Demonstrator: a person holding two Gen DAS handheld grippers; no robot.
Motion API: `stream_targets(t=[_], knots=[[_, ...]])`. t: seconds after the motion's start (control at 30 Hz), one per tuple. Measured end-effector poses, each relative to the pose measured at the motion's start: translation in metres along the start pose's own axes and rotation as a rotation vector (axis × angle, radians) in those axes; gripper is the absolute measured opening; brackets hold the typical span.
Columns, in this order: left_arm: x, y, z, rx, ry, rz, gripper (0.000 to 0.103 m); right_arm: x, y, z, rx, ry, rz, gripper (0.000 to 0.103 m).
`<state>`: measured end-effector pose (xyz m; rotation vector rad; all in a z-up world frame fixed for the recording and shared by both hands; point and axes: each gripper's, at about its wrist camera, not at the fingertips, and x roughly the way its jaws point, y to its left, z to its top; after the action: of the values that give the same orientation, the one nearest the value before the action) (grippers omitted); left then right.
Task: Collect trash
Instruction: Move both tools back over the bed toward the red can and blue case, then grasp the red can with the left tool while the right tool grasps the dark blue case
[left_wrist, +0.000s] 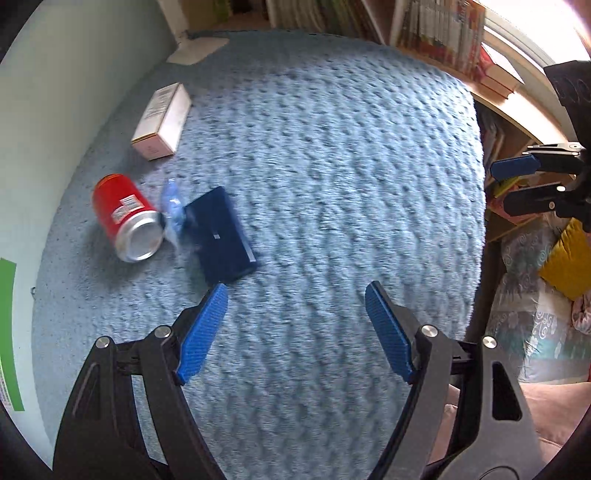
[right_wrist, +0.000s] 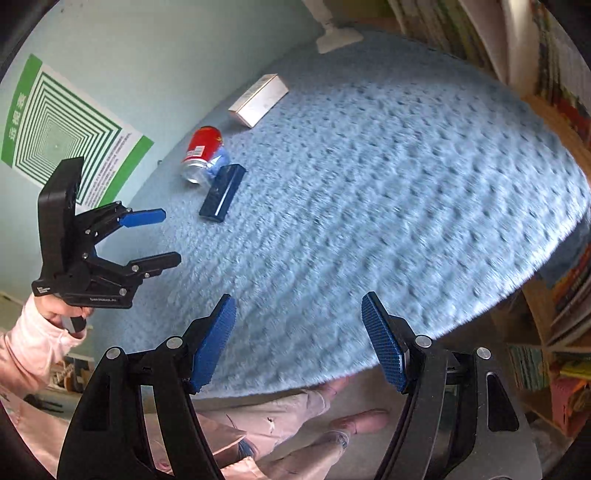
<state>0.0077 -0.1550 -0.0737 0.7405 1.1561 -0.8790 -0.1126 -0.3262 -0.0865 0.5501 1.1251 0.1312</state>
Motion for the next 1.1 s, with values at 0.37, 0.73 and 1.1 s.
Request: stream_targets(t=[0.37,0.73,1.1], knots=[[0.001,0.107,0.007,-0.081,-0.005,0.022,0.076,0.072,0.064,0.065,-0.07,0.098,0.039,0.071],[0.033,0.169,0.047,-0.124,0.0,-0.009,0.08,0.129,0.086,0.105,-0.054,0.171,0.045,0.071],[0.082,0.2,0.059,-0.143,0.052,-0.091,0.09,0.178,0.098,0.127,-0.052,0.239,0.013,0.071]])
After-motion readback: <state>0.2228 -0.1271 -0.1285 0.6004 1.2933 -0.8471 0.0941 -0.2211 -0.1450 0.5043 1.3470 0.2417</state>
